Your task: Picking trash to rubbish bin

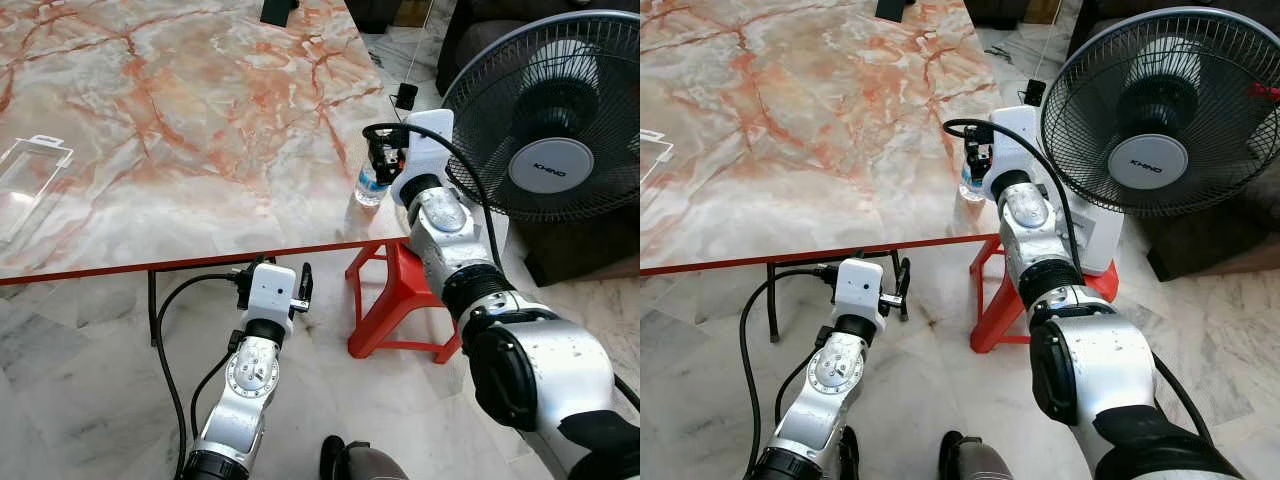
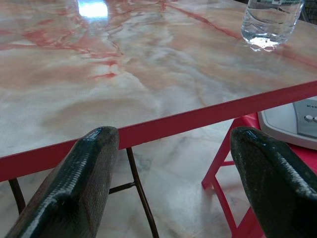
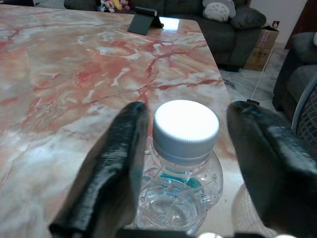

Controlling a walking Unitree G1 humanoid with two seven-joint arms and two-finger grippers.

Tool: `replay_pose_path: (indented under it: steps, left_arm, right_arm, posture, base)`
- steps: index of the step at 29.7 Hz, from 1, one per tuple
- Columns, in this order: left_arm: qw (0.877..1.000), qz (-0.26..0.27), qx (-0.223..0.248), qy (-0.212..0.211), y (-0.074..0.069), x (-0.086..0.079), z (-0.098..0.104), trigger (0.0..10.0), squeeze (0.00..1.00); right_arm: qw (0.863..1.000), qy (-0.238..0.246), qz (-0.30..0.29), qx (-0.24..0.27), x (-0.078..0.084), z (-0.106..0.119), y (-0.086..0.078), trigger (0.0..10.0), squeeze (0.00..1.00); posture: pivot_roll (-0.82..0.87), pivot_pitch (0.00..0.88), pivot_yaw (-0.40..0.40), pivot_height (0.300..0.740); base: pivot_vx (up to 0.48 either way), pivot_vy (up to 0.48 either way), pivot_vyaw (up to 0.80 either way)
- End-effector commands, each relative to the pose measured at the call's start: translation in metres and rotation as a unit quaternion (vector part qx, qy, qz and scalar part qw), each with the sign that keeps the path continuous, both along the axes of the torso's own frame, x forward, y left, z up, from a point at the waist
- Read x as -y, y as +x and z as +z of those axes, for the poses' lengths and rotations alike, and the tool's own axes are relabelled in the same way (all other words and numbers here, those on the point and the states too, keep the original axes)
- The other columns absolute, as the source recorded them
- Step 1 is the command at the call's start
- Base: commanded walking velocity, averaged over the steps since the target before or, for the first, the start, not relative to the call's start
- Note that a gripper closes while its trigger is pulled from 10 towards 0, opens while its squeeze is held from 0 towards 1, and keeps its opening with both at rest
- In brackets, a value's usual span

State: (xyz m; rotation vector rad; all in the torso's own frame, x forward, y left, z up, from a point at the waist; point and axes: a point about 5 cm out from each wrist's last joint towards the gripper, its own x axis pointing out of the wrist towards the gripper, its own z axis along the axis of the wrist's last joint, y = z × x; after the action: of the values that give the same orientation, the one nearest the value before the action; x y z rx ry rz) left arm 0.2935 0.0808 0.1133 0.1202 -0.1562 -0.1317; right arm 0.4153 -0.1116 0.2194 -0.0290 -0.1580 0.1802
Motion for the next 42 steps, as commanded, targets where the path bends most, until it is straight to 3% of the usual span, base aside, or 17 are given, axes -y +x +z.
replay_pose_path:
  steps: [1, 21, 27, 28, 38, 42]
  left_arm:
    - [1.0, -0.013, -0.004, 0.001, -0.001, 0.006, 0.0, 10.0, 0.0]
    - [1.0, -0.019, -0.005, 0.002, 0.005, 0.009, 0.002, 10.0, 0.0]
    - [1.0, -0.015, 0.002, 0.0, 0.013, 0.008, 0.006, 10.0, 0.0]
    - [1.0, -0.015, 0.004, 0.0, 0.015, 0.008, 0.007, 10.0, 0.0]
    - [1.0, -0.013, 0.013, -0.005, 0.032, 0.009, 0.012, 10.0, 0.0]
    - [1.0, 0.0, 0.023, 0.003, 0.041, 0.0, 0.017, 10.0, 0.0]
  right_arm:
    - [1.0, 0.002, -0.003, -0.002, 0.003, 0.005, 0.002, 0.0, 0.0]
    - [1.0, 0.01, 0.008, -0.008, 0.001, 0.004, 0.002, 0.0, 0.0]
    - [0.999, 0.037, 0.009, 0.023, 0.005, 0.017, 0.003, 0.1, 0.0]
    - [0.999, 0.039, 0.01, 0.031, 0.005, 0.021, 0.003, 10.0, 0.0]
    - [0.994, 0.055, -0.007, 0.097, 0.032, 0.038, 0.0, 10.0, 0.0]
    - [0.99, 0.063, -0.029, 0.125, 0.051, 0.038, -0.005, 10.0, 0.0]
  posture:
    - [-0.01, 0.236, -0.15, 0.74]
    - [-0.01, 0.208, -0.15, 0.74]
    - [-0.02, 0.18, -0.139, 0.74]
    - [-0.03, 0.169, -0.135, 0.74]
    - [-0.1, 0.099, -0.103, 0.74]
    - [-0.11, 0.064, -0.088, 0.74]
  base:
    - [0.0, 0.0, 0.0]
    - [0.0, 0.0, 0.0]
    - [0.0, 0.0, 0.0]
    - [0.0, 0.0, 0.0]
    - [0.0, 0.0, 0.0]
    - [0.0, 0.0, 0.0]
